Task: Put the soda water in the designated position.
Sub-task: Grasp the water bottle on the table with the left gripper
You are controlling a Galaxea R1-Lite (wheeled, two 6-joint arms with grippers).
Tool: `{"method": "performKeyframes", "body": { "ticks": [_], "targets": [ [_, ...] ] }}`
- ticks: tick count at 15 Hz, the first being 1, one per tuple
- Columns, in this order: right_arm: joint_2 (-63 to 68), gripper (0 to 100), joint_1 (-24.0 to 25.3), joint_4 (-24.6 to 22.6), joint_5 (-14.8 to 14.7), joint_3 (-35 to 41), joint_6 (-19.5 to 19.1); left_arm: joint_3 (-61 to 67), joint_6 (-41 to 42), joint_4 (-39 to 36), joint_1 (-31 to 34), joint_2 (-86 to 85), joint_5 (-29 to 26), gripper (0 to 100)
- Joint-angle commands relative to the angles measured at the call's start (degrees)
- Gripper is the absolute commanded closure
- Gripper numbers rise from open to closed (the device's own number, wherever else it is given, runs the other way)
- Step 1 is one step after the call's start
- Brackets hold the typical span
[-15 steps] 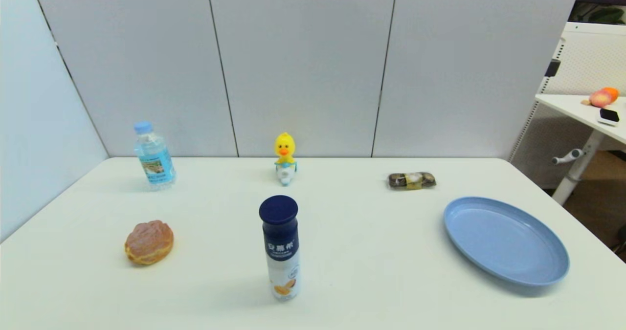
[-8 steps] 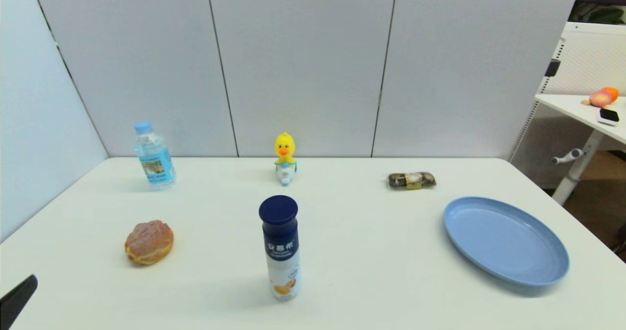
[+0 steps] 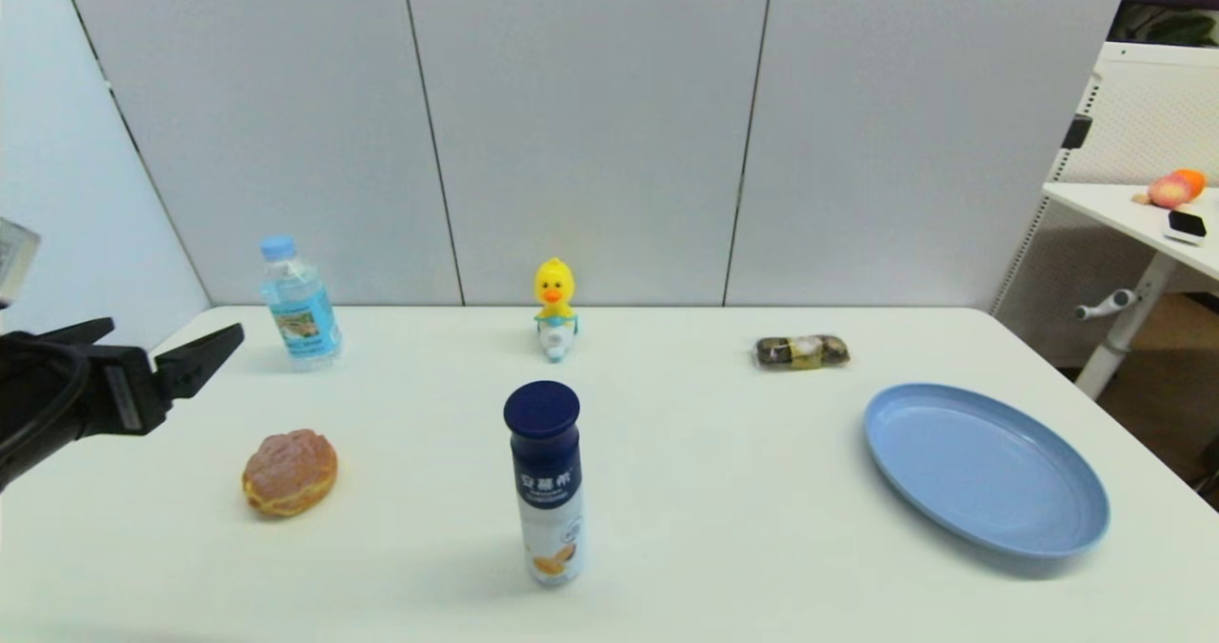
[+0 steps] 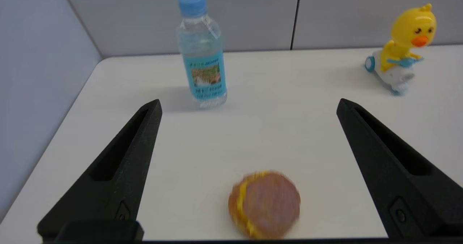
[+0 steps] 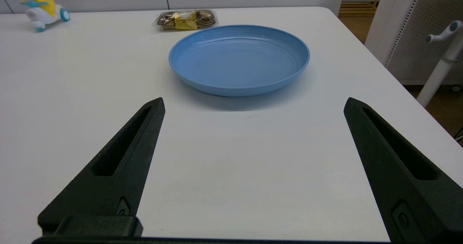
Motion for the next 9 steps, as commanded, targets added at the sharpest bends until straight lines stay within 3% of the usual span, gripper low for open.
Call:
{"method": "performKeyframes", "body": {
  "ticks": [1,9],
  "targets": [
    [0.0,0,0.0,0.0,0.1,0.0,0.0,-0.4,0.1,-21.5,-0.6,22.3,0.1,0],
    [0.0,0,0.1,0.0,0.0,0.0,0.0,-0.6,-0.8,-41.3,3.9,37.0,0.4,0]
  ]
}}
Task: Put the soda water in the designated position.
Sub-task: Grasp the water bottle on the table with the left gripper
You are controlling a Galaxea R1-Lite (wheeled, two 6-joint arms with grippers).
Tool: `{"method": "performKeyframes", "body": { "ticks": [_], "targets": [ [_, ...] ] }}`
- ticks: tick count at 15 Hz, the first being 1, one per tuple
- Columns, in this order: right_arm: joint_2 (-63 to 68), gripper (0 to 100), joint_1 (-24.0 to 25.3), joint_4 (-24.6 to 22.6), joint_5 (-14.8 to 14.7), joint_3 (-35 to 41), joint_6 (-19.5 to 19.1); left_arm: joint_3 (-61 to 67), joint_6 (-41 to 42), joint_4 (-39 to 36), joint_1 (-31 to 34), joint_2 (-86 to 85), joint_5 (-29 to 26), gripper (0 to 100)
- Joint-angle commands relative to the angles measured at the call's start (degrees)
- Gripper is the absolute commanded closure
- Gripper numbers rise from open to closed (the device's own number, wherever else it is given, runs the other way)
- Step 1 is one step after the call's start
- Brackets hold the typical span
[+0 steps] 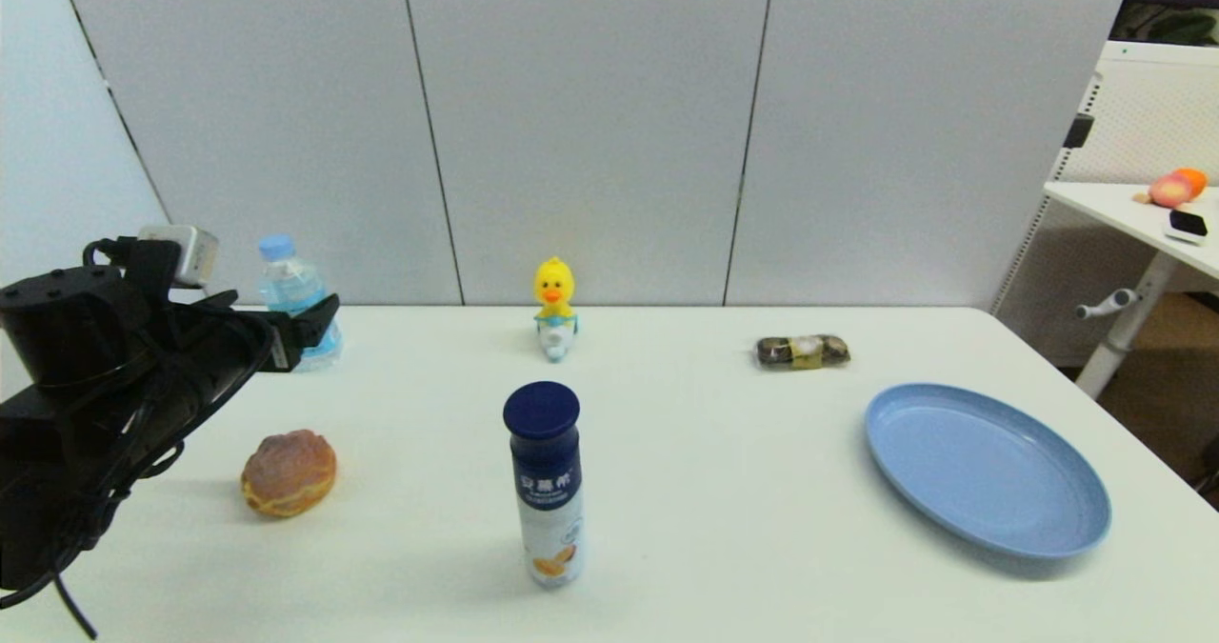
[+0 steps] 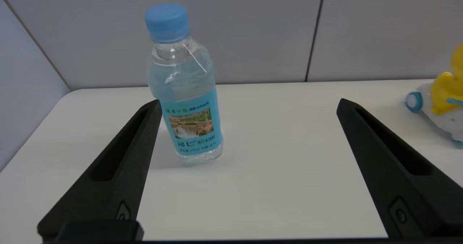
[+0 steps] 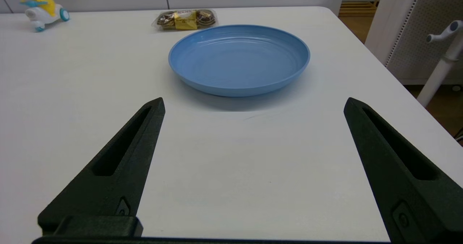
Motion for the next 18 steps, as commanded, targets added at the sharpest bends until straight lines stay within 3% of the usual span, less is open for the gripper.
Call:
{"method": "performKeyframes", "body": {
  "ticks": [1,6,18],
  "targets": [
    [0.0,0,0.0,0.0,0.0,0.0,0.0,-0.6,-0.6,-7.5,4.3,8.9,0.1,0],
    [0.0,0,0.0,0.0,0.0,0.0,0.0,-5.5,-7.0,-7.7,4.9,13.2,0.1,0],
    [0.0,0,0.0,0.0,0.0,0.0,0.0,-16.8,-7.7,-7.7,6.9,22.0,-0.2,0]
  ]
}}
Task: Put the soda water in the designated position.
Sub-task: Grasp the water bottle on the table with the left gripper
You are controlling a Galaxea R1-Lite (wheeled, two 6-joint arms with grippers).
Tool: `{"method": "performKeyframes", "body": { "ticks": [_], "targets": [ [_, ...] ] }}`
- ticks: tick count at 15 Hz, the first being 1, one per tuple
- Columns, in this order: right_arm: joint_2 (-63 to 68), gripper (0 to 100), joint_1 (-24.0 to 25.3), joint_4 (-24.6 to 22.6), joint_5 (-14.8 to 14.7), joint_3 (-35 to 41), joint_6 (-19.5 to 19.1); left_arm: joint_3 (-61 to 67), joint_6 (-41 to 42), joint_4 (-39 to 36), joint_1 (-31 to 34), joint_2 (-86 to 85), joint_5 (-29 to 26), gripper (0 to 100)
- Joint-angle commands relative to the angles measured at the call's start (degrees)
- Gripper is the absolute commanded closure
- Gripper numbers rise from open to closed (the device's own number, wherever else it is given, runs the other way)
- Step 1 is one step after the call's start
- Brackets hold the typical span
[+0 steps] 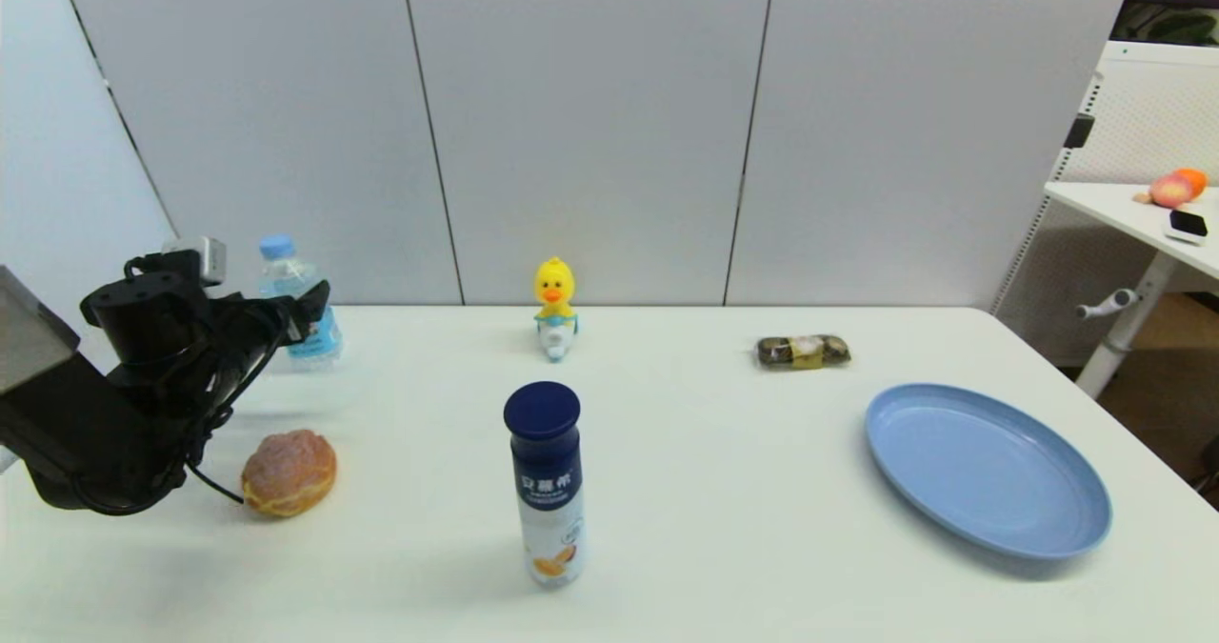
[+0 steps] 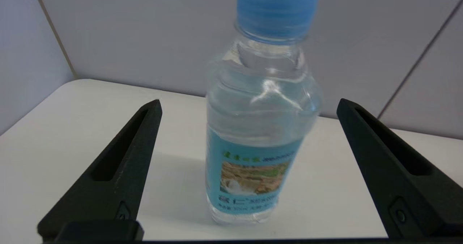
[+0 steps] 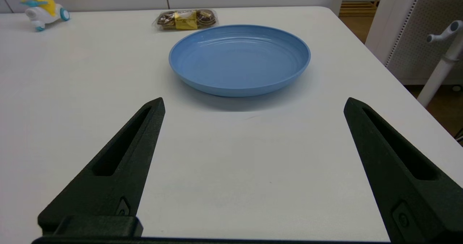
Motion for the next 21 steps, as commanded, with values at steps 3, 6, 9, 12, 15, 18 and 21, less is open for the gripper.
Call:
{"method": "performKeyframes", "body": {
  "ticks": [3,6,9,12,15,18,21],
  "targets": [
    [0.0,0,0.0,0.0,0.0,0.0,0.0,-5.5,0.0,-0.5,0.3,5.1,-0.1,0],
    [0.0,0,0.0,0.0,0.0,0.0,0.0,-8.2,0.0,-0.5,0.3,7.3,-0.1,0],
    [0.0,0,0.0,0.0,0.0,-0.1,0.0,-9.6,0.0,-0.7,0.4,8.0,-0.1,0],
    [0.0,0,0.0,0.0,0.0,0.0,0.0,-11.5,0.2,-1.5,0.3,9.1,-0.2,0],
    [0.0,0,0.0,0.0,0.0,0.0,0.0,-12.4,1.3,-1.5,0.3,9.5,-0.2,0],
    [0.0,0,0.0,0.0,0.0,0.0,0.0,-12.7,1.5,-1.5,0.3,9.8,-0.2,0],
    [0.0,0,0.0,0.0,0.0,0.0,0.0,-12.8,1.6,-1.7,0.3,9.8,-0.2,0]
  ]
}}
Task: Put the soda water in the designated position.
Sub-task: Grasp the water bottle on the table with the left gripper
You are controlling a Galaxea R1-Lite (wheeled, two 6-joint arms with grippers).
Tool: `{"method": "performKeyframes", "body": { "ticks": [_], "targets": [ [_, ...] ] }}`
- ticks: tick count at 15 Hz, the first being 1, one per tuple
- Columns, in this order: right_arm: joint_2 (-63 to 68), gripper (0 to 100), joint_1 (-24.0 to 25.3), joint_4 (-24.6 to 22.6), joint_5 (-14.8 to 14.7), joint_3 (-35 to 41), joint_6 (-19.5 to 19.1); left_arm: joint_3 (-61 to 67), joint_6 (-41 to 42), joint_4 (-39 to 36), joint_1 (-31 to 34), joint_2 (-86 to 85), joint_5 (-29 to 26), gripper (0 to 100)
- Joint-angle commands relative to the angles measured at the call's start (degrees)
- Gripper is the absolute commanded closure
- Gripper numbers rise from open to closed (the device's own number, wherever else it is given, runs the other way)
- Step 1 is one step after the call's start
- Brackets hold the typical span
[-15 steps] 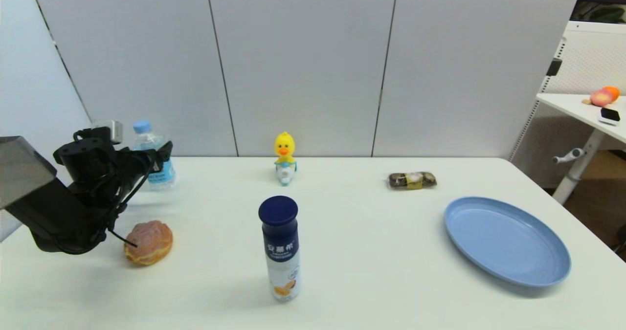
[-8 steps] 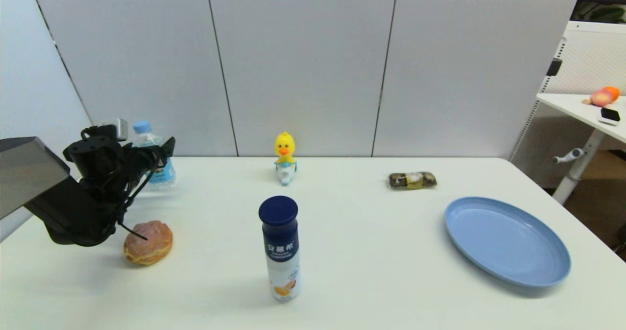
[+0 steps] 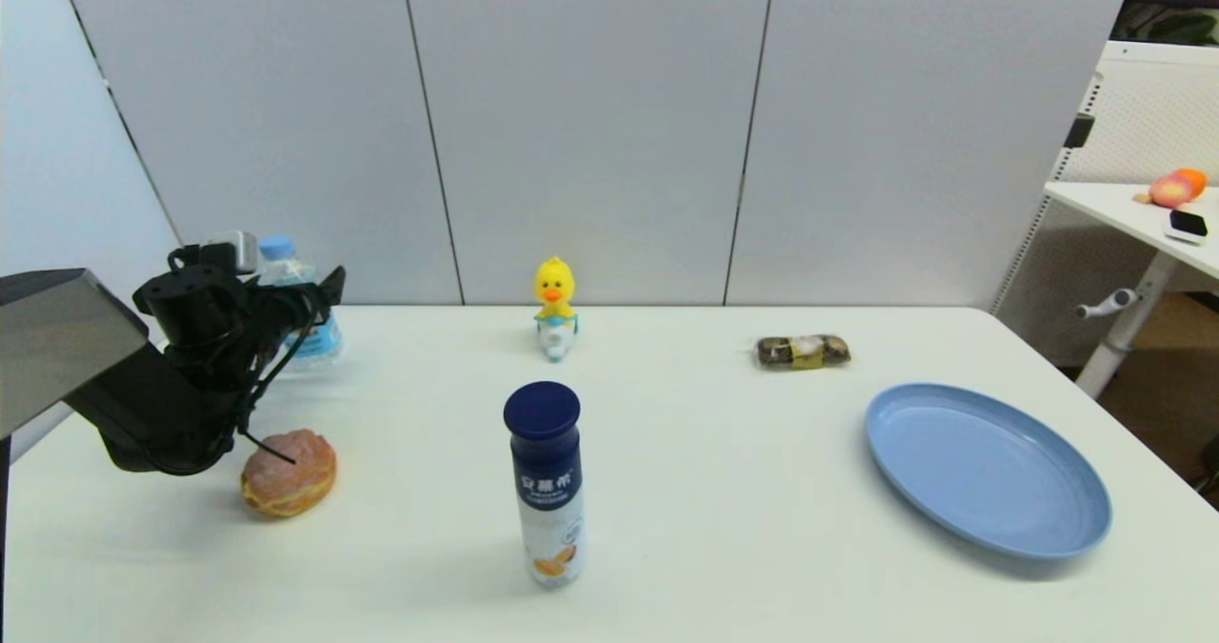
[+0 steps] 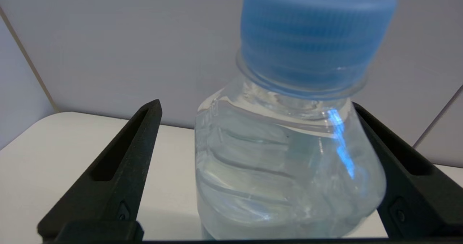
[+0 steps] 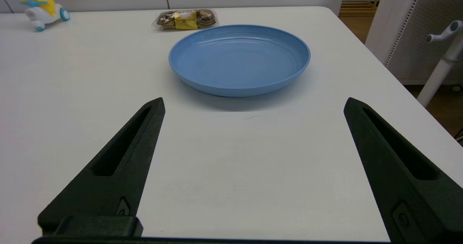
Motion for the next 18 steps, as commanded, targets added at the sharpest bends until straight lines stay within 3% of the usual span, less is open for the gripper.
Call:
{"method": "performKeyframes", "body": {
  "ticks": [1,14,15,18],
  "targets": [
    [0.0,0,0.0,0.0,0.0,0.0,0.0,-0.1,0.1,-0.9,0.0,0.0,0.0,0],
    [0.0,0,0.0,0.0,0.1,0.0,0.0,-0.8,0.4,-1.4,0.0,0.5,-0.1,0],
    [0.0,0,0.0,0.0,0.1,0.0,0.0,-0.8,0.4,-1.5,0.0,0.5,-0.1,100],
    [0.0,0,0.0,0.0,0.0,0.0,0.0,-0.7,0.3,-1.7,0.0,0.5,-0.1,100]
  ]
}}
